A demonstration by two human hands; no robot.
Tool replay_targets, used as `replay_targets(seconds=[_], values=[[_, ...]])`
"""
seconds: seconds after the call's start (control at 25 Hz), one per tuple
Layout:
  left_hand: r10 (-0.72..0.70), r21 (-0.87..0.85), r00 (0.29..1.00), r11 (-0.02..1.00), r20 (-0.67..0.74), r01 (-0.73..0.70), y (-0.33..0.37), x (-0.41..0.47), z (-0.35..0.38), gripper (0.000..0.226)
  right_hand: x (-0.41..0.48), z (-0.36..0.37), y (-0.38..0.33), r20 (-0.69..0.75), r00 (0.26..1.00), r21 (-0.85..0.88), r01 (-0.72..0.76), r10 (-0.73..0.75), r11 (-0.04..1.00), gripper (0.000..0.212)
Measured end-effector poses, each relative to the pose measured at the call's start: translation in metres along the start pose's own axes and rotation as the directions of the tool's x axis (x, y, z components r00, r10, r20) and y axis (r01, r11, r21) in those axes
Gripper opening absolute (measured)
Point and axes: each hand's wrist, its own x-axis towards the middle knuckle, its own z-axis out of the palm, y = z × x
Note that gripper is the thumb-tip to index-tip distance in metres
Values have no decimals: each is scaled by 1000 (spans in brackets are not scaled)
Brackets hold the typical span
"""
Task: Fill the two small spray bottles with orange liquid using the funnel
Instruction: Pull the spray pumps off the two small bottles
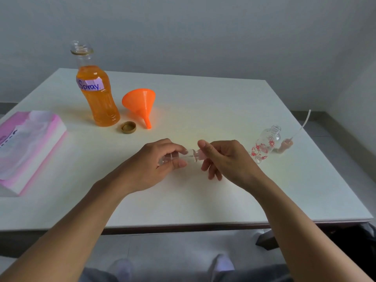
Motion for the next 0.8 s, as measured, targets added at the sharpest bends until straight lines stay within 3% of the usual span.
replay_targets(seconds=[0.12,0.4,0.56,0.68,0.8], values=[[-12,4,1000,1000,16,12,-2,0,1,34,-1,-7,5,-5,993,-44,120,-120,992,8],[-23,-14,1000,1000,21,23,2,-1,0,35,-6,-9,6,-44,907,-272,393,-419,879,32],[-2,25,999,1000,-33,3,2,-2,-4,35,-11,-13,0,-28,985,-76,166,-169,983,56],[13,40,999,999,-40,-12,4,-3,-4,33,-7,-7,0,-43,996,-125,67,-73,990,45],[-19,85,1000,996,-25,21,3,-4,-4,31,-7,-4,1,-14,994,-155,107,-111,982,20]])
